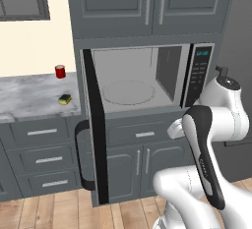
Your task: Place the sponge inside the microwave to prepare for sanitizing.
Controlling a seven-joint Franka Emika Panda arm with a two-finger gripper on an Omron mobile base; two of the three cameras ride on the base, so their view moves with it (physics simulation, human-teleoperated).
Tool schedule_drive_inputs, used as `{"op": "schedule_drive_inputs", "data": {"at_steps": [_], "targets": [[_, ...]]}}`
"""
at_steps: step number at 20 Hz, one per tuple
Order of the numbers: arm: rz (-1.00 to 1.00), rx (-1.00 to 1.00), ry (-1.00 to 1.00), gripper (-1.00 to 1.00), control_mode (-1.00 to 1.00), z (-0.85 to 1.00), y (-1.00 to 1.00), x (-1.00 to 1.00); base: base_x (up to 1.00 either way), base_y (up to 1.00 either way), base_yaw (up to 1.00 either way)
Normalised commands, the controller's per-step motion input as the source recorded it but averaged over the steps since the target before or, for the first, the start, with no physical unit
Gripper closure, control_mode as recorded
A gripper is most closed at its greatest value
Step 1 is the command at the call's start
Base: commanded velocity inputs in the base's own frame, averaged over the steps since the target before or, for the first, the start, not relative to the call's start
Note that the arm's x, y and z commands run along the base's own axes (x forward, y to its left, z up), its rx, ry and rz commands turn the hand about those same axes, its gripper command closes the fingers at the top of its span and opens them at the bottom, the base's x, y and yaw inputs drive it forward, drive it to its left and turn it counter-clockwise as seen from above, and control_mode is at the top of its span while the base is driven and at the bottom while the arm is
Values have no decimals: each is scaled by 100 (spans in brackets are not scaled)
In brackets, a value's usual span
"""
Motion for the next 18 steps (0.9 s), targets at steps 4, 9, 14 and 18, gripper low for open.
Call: {"op": "schedule_drive_inputs", "data": {"at_steps": [4, 9, 14, 18], "targets": [[0, 0, 0, -100, 100, 0, 0, 0, 0, 0, 0], [0, 0, 0, -100, 100, 0, 0, 0, 0, 0, 0], [0, 0, 0, -100, 100, 0, 0, 0, 0, 0, 0], [0, 0, 0, -100, 100, 0, 0, 0, -20, 0, 1]]}}
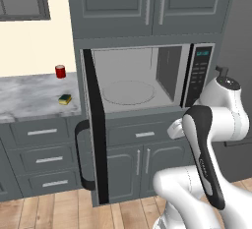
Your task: Place the sponge inside the microwave to prepare for sanitizing.
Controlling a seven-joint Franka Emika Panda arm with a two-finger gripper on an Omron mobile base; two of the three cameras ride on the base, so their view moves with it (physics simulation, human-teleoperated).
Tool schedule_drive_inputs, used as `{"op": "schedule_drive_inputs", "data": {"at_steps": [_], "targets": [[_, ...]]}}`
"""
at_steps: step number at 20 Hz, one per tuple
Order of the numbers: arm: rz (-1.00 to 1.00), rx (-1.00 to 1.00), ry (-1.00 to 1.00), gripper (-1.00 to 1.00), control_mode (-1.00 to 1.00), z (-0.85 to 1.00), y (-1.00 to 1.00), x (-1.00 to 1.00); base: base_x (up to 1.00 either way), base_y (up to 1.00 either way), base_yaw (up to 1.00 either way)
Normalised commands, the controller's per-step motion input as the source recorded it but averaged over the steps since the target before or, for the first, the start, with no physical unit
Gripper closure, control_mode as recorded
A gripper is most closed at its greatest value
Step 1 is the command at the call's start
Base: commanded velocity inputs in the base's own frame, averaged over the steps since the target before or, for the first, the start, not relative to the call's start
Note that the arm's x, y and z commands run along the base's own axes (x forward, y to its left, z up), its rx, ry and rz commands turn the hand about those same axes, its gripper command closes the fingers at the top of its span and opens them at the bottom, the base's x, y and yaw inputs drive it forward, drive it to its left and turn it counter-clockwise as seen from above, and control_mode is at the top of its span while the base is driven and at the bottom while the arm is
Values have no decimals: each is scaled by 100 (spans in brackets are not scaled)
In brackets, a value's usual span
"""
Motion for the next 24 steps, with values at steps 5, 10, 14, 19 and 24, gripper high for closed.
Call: {"op": "schedule_drive_inputs", "data": {"at_steps": [5, 10, 14, 19, 24], "targets": [[0, 0, 0, -100, 100, 0, 0, 0, -58, 2, -1], [0, 0, 0, -100, 100, 0, 0, 0, -19, 18, -20], [0, 0, 0, -100, 100, 0, 0, 0, 1, 33, -42], [0, 0, 0, -100, 100, 0, 0, 0, 15, 36, -44], [0, 0, 0, -100, 100, 0, 0, 0, 7, 22, -45]]}}
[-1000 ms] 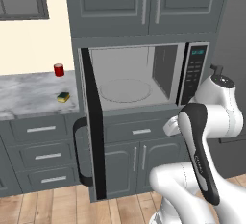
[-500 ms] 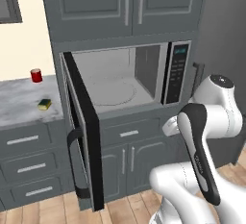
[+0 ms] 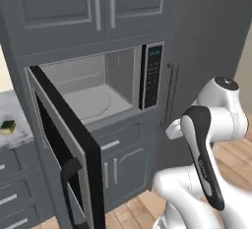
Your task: Place the sponge inside the microwave to prepare for sanitizing.
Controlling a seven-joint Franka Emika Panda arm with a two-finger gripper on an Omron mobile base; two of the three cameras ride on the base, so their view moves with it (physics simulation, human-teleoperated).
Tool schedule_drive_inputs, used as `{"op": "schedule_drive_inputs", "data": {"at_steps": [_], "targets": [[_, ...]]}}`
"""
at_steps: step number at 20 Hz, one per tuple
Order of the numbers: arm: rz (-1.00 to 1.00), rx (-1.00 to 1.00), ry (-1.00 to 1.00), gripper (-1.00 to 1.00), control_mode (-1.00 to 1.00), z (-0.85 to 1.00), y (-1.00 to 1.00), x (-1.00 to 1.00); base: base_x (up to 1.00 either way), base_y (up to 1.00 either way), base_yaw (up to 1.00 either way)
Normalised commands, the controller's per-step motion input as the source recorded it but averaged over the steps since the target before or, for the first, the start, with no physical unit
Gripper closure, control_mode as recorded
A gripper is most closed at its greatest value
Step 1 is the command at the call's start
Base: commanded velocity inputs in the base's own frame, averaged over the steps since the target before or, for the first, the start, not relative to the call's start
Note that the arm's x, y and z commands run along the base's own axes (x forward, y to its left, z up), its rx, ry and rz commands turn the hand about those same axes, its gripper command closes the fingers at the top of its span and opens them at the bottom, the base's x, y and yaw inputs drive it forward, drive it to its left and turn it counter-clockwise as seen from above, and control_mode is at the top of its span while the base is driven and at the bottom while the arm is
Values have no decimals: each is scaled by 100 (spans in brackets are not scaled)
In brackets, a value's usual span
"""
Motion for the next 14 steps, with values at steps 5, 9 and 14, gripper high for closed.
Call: {"op": "schedule_drive_inputs", "data": {"at_steps": [5, 9, 14], "targets": [[0, 0, 0, -100, 100, 0, 0, 0, -2, 13, -61], [0, 0, 0, -100, 100, 0, 0, 0, -24, 26, -57], [0, 0, 0, -100, 100, 0, 0, 0, -46, 30, -54]]}}
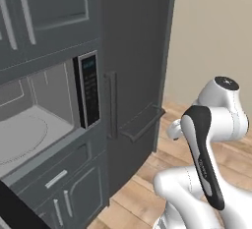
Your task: Place the sponge inside the microwave to prepare for sanitizing.
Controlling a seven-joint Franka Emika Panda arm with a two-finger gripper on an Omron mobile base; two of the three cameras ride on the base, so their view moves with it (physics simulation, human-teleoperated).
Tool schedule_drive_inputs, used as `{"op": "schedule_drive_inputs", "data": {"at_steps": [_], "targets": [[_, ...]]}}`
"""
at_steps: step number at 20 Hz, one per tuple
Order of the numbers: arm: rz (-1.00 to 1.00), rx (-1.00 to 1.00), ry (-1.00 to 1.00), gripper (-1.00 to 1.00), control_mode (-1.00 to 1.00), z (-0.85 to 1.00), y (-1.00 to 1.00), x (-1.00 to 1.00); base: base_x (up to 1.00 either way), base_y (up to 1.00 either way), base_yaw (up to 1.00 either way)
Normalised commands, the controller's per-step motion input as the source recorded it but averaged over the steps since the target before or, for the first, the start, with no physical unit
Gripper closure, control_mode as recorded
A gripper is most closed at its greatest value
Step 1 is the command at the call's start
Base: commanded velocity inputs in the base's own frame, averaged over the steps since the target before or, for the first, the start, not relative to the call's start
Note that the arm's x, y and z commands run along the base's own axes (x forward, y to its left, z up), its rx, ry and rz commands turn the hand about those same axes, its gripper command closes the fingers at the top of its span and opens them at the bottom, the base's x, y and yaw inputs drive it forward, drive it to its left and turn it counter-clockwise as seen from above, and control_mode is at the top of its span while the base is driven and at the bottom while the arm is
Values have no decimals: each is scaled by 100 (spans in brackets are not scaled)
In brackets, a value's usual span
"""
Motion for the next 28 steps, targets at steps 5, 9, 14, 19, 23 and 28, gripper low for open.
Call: {"op": "schedule_drive_inputs", "data": {"at_steps": [5, 9, 14, 19, 23, 28], "targets": [[0, 0, 0, -100, 100, 0, 0, 0, -42, 29, -55], [0, 0, 0, -100, 100, 0, 0, 0, -60, 29, -50], [0, 0, 0, -100, 100, 0, 0, 0, -64, 29, -50], [0, 0, 0, -100, 100, 0, 0, 0, -76, 31, -45], [0, 0, 0, -100, 100, 0, 0, 0, -89, 29, -35], [0, 0, 0, -100, 100, 0, 0, 0, -92, 25, -31]]}}
